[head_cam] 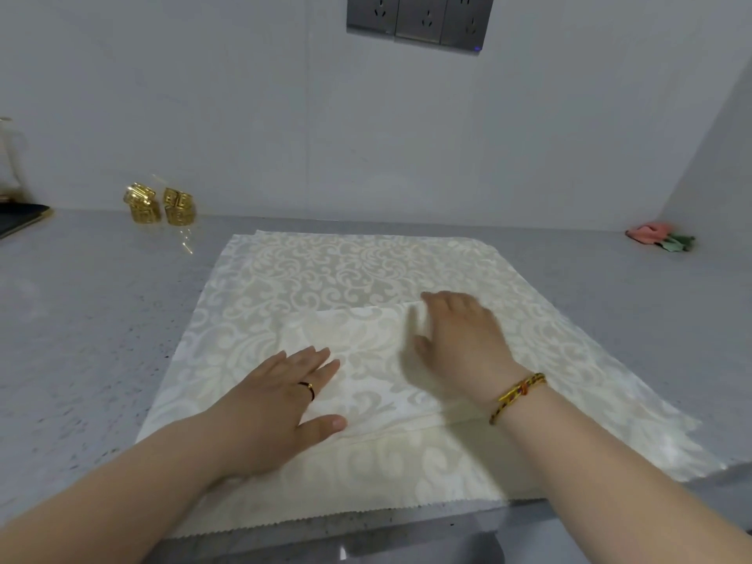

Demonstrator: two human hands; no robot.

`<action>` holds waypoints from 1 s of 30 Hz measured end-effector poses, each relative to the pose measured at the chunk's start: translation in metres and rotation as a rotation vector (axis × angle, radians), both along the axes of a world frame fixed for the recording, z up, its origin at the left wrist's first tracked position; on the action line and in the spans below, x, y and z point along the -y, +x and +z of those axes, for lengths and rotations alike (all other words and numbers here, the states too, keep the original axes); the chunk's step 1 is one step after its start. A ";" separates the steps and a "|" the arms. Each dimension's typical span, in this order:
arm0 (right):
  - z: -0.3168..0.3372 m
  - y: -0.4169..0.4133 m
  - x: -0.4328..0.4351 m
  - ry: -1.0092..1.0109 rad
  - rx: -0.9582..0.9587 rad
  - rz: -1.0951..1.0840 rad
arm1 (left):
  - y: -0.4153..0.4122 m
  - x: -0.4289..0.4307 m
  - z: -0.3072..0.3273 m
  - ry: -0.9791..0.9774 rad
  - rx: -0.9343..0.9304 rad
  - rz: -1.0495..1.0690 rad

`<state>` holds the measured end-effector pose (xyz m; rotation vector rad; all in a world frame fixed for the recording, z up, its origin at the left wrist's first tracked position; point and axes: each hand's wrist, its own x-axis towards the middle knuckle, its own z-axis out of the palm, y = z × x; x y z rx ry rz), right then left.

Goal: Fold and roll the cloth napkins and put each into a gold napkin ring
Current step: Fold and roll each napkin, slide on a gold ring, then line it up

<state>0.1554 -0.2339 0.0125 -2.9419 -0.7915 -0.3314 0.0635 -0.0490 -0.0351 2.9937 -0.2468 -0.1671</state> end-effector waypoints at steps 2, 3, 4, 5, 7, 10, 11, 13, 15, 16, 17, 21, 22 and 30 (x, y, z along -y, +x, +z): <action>-0.010 -0.017 -0.018 0.042 -0.093 0.170 | 0.000 0.000 -0.002 0.009 0.018 -0.001; -0.018 -0.024 -0.025 0.035 -0.175 0.215 | 0.000 -0.001 -0.004 0.007 0.034 0.000; -0.025 -0.027 -0.028 0.019 -0.253 0.226 | 0.000 -0.001 -0.004 0.000 0.050 0.001; -0.033 -0.027 -0.028 0.003 -0.310 0.222 | 0.000 -0.001 -0.004 0.002 0.061 0.001; -0.042 -0.021 -0.020 -0.018 -0.347 0.176 | 0.000 0.001 -0.005 0.018 0.074 0.007; -0.045 -0.007 0.001 -0.016 -0.337 0.115 | -0.004 0.002 -0.005 0.000 0.134 0.016; -0.044 -0.004 0.009 -0.015 -0.337 0.102 | -0.005 0.001 -0.003 -0.025 0.196 0.000; -0.042 0.002 0.020 -0.008 -0.350 0.083 | -0.005 0.001 0.004 0.060 0.317 -0.112; -0.041 0.005 0.027 0.018 -0.351 0.081 | -0.004 0.002 0.003 0.107 0.466 -0.212; -0.041 0.006 0.028 0.053 -0.345 0.094 | -0.002 0.002 0.001 0.140 0.528 -0.278; -0.040 0.006 0.030 0.102 -0.343 0.114 | 0.000 0.004 0.000 0.176 0.581 -0.338; -0.033 -0.002 0.039 0.278 -0.373 0.219 | 0.007 0.004 0.006 0.266 0.686 -0.445; -0.030 -0.005 0.043 0.272 -0.366 0.265 | 0.009 -0.001 0.010 0.267 0.707 -0.444; -0.037 -0.023 0.034 0.112 0.002 0.556 | 0.028 -0.070 0.020 0.298 0.570 -0.142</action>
